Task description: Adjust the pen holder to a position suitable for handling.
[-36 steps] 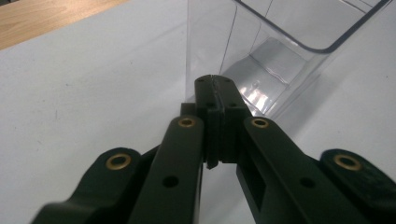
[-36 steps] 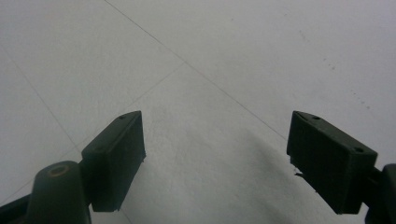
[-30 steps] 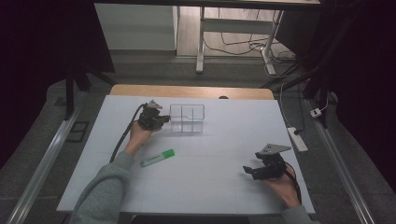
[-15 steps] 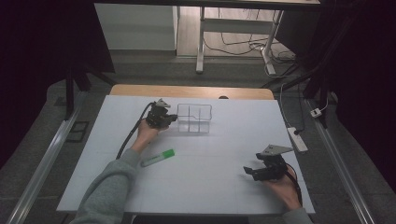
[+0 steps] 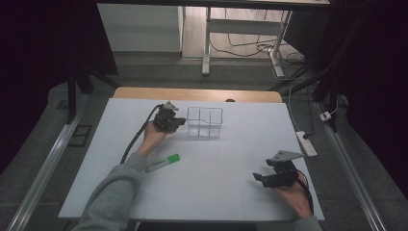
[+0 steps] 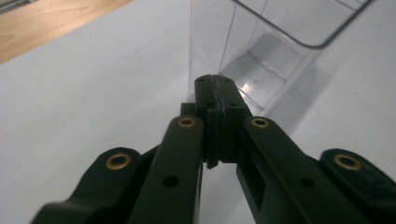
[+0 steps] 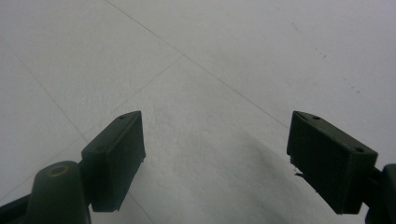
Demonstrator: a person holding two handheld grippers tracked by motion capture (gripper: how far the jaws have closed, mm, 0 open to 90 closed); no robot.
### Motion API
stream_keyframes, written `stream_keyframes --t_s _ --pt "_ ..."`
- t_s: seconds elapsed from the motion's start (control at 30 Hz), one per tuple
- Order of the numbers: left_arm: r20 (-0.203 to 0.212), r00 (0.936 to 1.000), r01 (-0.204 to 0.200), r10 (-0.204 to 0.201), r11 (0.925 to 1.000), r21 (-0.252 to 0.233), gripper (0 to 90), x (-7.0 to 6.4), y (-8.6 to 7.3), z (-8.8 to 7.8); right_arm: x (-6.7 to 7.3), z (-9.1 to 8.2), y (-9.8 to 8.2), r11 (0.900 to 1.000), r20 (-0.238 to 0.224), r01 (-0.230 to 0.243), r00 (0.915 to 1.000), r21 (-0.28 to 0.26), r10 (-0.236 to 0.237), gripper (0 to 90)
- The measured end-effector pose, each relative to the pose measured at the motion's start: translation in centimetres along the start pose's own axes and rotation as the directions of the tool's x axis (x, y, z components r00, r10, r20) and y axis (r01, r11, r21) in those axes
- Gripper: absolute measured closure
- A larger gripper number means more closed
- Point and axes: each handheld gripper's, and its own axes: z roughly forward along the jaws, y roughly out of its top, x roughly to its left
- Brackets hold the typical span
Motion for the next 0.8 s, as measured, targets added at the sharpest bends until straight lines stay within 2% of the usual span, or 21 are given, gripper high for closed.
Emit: stream_keyframes --t_s 0.07,0.3,0.43,0.53,0.7,0.8 --pt "-0.007 0.9998 -0.018 0.018 0.9998 0.001 89.2 -0.2 -0.2 -0.8 -0.1 0.0 0.0 1.0 -0.004 0.002 1.0 0.0 -0.002 18.3" --pt "0.008 1.0 -0.004 0.004 1.0 -0.008 86.7 -0.5 -1.2 -3.4 -0.2 0.0 0.1 1.0 -0.011 0.003 0.9999 0.001 -0.003 18.1" --pt "0.028 0.9996 -0.005 0.005 1.0 -0.004 75.8 -1.1 -1.4 -4.3 -0.3 0.1 0.2 1.0 -0.014 0.006 0.9999 -0.003 -0.006 18.0" --pt "0.03 0.9991 -0.03 0.03 0.9994 0.018 61.6 -1.8 -1.4 -4.9 -0.4 0.2 0.3 1.0 -0.021 0.004 0.9998 -0.007 -0.004 18.0" --pt "0.04 0.9968 -0.072 0.07 0.9962 0.05 49.4 -3.3 -1.9 -6.4 -0.4 0.3 0.3 1.0 -0.032 0.0 0.9995 -0.011 0.0 17.8" --pt "0.055 0.9945 -0.093 0.089 0.9926 0.078 43.8 -3.8 -2.1 -7.4 -0.5 0.4 0.4 1.0 -0.033 -0.001 0.9995 -0.011 0.0 17.9"
